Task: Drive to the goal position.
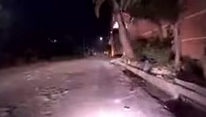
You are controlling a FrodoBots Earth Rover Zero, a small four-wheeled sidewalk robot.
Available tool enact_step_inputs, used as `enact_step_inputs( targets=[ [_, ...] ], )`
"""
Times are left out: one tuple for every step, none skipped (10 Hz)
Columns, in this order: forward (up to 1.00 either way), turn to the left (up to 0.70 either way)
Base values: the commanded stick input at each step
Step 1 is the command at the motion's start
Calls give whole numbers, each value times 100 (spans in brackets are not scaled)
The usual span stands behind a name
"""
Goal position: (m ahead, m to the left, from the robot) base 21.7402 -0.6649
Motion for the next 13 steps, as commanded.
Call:
enact_step_inputs(
  targets=[
    [70, 0],
    [70, 0],
    [70, 0],
    [70, 0],
    [70, 0],
    [70, 0],
    [70, 0],
    [70, 0],
    [70, 0],
    [70, 0],
    [70, 0],
    [70, 0],
    [70, 0]
  ],
)
